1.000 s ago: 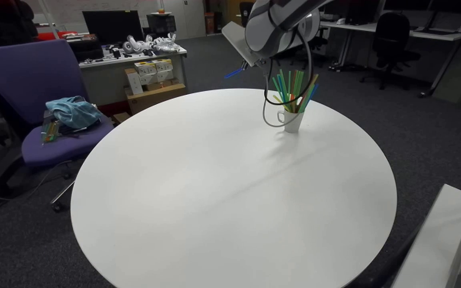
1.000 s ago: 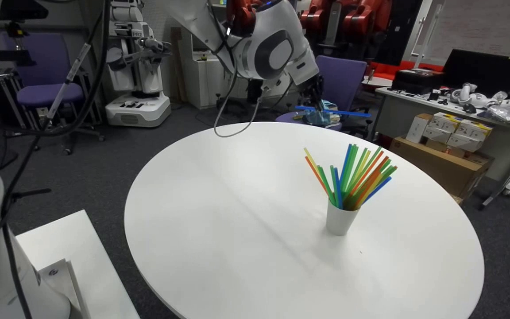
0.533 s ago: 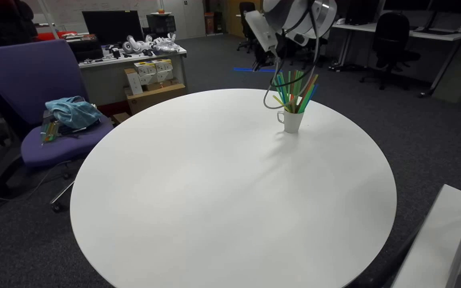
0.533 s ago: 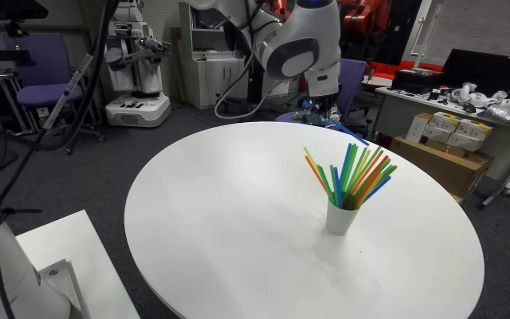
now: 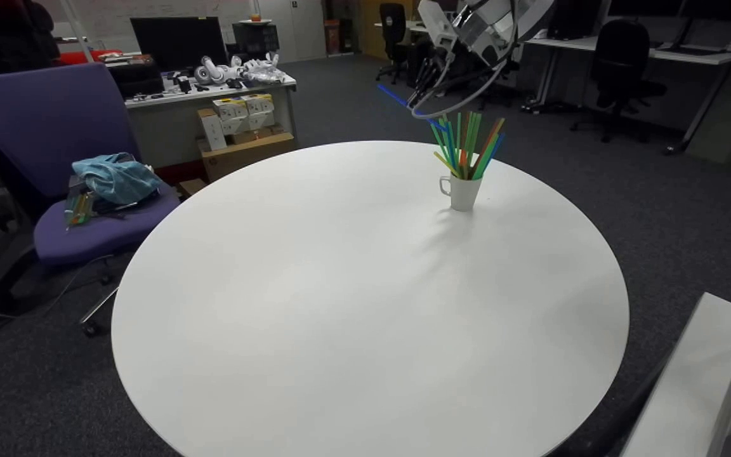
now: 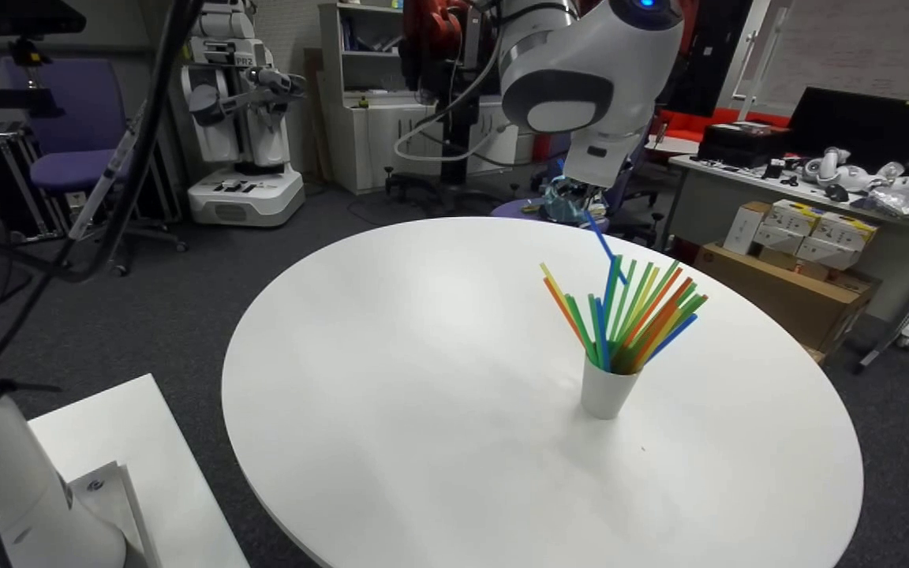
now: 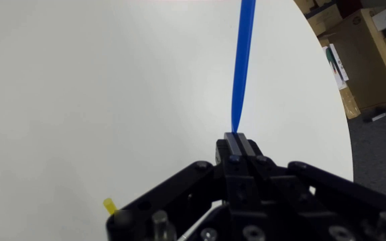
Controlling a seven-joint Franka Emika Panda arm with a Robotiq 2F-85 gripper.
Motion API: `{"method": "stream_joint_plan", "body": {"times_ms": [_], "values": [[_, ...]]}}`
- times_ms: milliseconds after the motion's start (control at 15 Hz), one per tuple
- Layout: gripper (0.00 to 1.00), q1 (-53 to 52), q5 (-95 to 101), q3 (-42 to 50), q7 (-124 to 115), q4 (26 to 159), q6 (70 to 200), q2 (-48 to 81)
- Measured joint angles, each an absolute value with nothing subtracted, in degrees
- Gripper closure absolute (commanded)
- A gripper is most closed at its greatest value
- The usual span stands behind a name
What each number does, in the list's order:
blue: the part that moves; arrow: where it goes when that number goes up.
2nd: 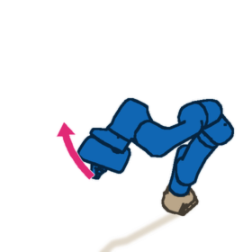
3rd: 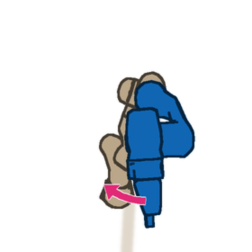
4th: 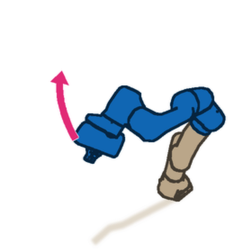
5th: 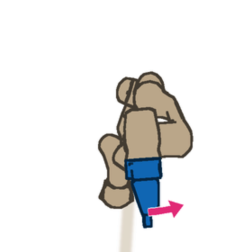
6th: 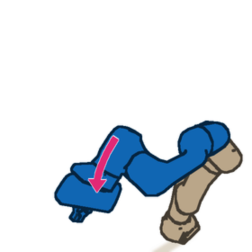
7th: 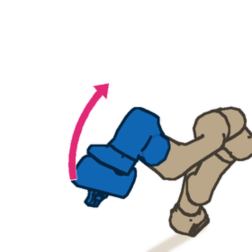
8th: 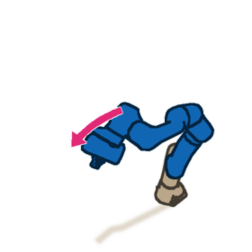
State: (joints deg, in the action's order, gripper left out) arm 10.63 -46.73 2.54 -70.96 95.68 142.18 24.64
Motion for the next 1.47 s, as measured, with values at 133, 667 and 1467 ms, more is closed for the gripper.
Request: {"method": "stream_joint_plan", "body": {"times_ms": [133,667,1467], "values": [[1.00,11.4,-51.4,2.8,-71.4,94.8,140.0,24.6],[1.00,12.2,-61.1,5.5,-72.8,93.5,138.8,24.6],[1.00,17.7,-71.3,8.4,-75.6,93.4,130.8,28.4]]}}
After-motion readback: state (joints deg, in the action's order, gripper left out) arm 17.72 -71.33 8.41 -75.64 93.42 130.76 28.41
